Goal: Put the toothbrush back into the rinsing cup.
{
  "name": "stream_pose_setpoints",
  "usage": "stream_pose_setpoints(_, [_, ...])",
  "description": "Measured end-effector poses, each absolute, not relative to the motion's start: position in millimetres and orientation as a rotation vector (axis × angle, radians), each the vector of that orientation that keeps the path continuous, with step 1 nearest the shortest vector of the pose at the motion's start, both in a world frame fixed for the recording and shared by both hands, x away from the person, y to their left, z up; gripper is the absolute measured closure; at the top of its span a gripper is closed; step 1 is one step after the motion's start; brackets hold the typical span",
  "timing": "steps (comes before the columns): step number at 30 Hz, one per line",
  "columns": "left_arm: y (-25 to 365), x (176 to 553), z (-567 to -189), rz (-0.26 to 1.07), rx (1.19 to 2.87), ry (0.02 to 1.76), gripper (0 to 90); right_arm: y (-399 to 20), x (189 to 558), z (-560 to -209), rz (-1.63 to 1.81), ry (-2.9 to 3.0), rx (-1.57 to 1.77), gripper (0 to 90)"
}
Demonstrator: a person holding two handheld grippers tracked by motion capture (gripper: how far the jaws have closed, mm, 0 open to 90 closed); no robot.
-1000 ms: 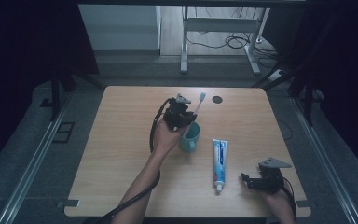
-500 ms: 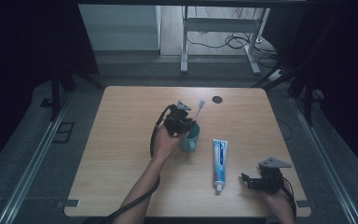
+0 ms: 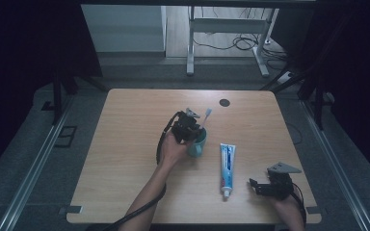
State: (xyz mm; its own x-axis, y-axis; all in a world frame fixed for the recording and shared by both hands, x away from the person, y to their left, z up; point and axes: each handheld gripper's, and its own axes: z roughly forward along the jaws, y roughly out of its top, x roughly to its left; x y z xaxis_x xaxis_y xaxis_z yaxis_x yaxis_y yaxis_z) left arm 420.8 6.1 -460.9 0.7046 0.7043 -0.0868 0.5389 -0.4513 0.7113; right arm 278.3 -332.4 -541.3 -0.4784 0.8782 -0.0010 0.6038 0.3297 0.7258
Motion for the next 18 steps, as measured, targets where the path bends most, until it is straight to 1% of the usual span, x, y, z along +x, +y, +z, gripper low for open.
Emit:
stream_pose_setpoints(11, [8.0,423.5,-464.3,0.251,2.186,0.964,77.2,-332.4,278.3,-541.3,0.948,2.206,1.310,11.6])
stream_pose_setpoints(16, [6.9,424.1,-467.4,0.253,2.201,0.972,75.6,-332.4,278.3,-541.3,0.947,2.206,1.310,11.6])
stream_pose_setpoints(18, [6.9,423.9,-466.6,0.257,2.200,0.970,73.1,-332.4,278.3,-541.3,0.948,2.206,1.310,11.6])
